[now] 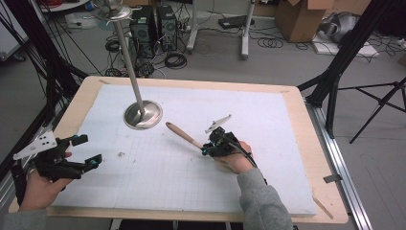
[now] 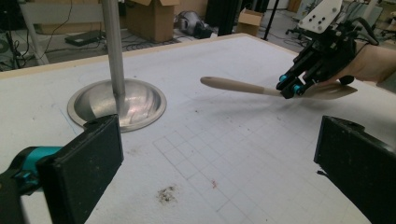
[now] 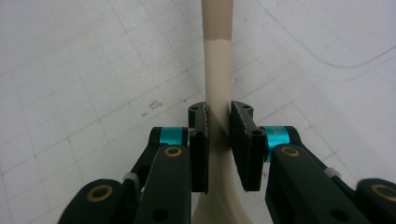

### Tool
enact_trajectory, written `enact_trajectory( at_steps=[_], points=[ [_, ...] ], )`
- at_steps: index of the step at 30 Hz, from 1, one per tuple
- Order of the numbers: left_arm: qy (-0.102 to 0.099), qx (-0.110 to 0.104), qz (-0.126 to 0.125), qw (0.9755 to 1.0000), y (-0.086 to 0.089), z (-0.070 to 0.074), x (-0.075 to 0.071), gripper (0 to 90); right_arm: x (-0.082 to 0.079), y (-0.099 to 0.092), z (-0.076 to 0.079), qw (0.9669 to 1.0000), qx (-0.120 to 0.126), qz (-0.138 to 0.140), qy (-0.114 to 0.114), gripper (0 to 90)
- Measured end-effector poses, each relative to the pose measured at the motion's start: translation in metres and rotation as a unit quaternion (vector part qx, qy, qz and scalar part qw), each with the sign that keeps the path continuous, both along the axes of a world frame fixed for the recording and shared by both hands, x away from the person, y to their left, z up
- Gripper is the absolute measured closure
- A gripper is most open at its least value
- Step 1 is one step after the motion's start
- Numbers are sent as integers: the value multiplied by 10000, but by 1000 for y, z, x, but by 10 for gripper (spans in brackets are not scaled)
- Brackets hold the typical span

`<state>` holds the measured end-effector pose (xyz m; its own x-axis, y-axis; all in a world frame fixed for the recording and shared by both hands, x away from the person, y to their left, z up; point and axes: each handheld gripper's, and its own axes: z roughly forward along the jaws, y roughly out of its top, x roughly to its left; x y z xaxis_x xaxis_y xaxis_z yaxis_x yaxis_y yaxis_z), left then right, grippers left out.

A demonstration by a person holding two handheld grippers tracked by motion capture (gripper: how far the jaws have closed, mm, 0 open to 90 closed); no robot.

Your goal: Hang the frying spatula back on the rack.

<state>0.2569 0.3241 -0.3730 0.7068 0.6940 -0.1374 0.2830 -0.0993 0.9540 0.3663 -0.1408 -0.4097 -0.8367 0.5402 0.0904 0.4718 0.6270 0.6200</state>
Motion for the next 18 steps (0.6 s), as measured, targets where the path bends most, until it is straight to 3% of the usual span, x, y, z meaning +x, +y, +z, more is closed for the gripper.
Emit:
enact_trajectory(
  at_steps=[6, 10, 18],
  points=[
    [-8, -9, -34, 10000, -1, 0, 1, 18, -1, -8, 10, 9992, 359, 33, -159, 778],
    [-38, -8, -46, 10000, -1, 1, 1, 18, -3, -11, 18, 9974, 590, 78, -405, 777],
    [-34, -84, -91, 9999, -3, 1, 4, 18, -7, -17, 32, 9948, 811, 196, -578, 778]
  ],
)
